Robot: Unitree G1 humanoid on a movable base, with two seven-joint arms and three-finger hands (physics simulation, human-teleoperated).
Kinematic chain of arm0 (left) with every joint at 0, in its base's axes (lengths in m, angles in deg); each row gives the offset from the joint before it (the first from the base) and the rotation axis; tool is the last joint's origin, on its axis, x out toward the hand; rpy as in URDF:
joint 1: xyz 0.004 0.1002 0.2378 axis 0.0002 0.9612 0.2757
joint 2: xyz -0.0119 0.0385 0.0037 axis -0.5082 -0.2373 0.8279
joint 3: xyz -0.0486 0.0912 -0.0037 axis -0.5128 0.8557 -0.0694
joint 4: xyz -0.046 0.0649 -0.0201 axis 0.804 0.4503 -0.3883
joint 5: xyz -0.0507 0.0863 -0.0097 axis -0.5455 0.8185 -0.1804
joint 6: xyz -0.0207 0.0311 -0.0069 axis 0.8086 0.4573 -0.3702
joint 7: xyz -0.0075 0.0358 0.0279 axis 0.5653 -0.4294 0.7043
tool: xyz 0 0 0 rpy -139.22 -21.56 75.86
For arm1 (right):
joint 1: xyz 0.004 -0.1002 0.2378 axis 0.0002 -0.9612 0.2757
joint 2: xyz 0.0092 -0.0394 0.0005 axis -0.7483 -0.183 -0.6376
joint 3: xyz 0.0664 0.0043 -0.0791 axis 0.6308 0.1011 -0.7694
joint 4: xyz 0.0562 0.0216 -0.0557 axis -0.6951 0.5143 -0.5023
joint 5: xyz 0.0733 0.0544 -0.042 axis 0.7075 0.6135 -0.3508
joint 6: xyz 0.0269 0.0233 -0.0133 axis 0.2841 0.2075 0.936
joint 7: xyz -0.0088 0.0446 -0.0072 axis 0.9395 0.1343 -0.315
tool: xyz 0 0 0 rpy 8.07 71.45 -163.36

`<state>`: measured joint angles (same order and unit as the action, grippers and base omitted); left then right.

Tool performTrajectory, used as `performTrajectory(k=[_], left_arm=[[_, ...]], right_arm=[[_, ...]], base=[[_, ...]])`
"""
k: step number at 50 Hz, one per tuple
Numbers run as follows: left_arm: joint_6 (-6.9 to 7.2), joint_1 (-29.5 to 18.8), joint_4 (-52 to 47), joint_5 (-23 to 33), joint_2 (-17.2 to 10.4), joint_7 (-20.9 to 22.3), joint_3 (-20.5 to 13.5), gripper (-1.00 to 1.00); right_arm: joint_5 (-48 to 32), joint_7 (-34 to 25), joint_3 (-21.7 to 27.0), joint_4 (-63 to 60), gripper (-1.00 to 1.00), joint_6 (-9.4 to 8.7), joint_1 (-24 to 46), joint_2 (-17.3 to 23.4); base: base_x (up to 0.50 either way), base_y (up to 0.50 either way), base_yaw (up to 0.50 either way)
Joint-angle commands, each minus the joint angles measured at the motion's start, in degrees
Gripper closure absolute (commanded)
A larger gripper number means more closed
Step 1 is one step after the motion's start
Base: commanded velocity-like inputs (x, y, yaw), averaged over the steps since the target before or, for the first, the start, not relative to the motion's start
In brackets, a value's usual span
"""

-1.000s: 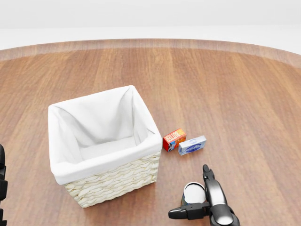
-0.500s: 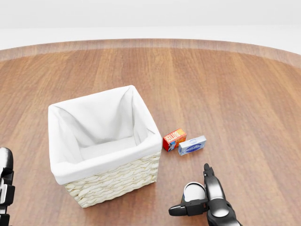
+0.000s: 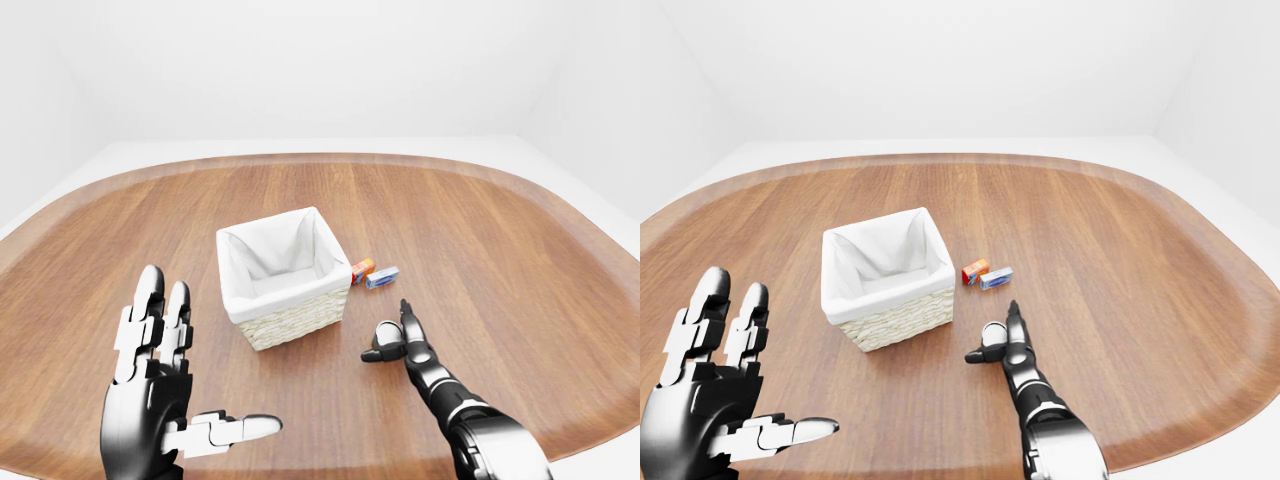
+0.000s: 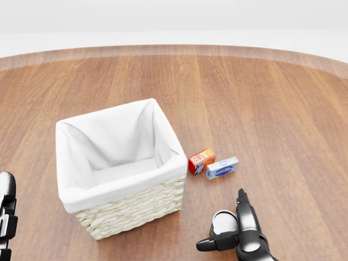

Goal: Pick up the alphabet soup and put it in the basket.

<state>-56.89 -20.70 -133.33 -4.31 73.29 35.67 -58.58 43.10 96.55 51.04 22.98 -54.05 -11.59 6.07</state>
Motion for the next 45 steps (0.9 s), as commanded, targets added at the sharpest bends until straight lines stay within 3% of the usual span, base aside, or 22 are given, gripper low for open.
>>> performTrajectory(k=[1,4,5,6,7,8,45], left_arm=[[0.00,-0.09,-0.01,0.01,-0.06,-0.16,0.01,-1.00],[0.00,0.16,-0.08,0.03,-0.07,-0.14,0.14,-1.00],[0.00,0.17,-0.09,-0.01,-0.09,-0.16,0.13,-1.00],[0.00,0.14,-0.08,-0.05,-0.11,-0.16,0.12,-1.00],[0.00,0.13,-0.07,-0.02,-0.12,-0.17,0.12,-1.00],[0.00,0.16,-0.12,-0.08,-0.13,-0.16,0.10,-1.00],[0.00,-1.44,0.30,-0.05,0.10,-0.10,-0.52,-1.00]], right_arm=[[-0.44,2.46,3.34,3.14,-1.00,0.00,-2.53,1.72],[-0.75,2.82,3.27,3.17,-1.00,0.00,-2.61,1.65],[-0.79,2.93,3.30,3.17,-0.68,0.00,-2.60,1.64],[-0.82,3.03,3.33,3.15,-0.02,0.00,-2.61,1.63],[-0.77,3.16,3.41,3.13,0.81,0.00,-2.59,1.63],[-0.80,3.09,3.40,3.12,1.00,0.00,-2.61,1.64],[2.27,0.88,3.59,1.52,1.00,0.00,-1.22,1.85]], base=[[0.00,0.00,0.00],[0.00,0.00,0.00],[0.00,0.00,0.00],[0.00,0.00,0.00],[0.00,0.00,0.00],[0.00,0.00,0.00],[0.00,0.00,0.00]])
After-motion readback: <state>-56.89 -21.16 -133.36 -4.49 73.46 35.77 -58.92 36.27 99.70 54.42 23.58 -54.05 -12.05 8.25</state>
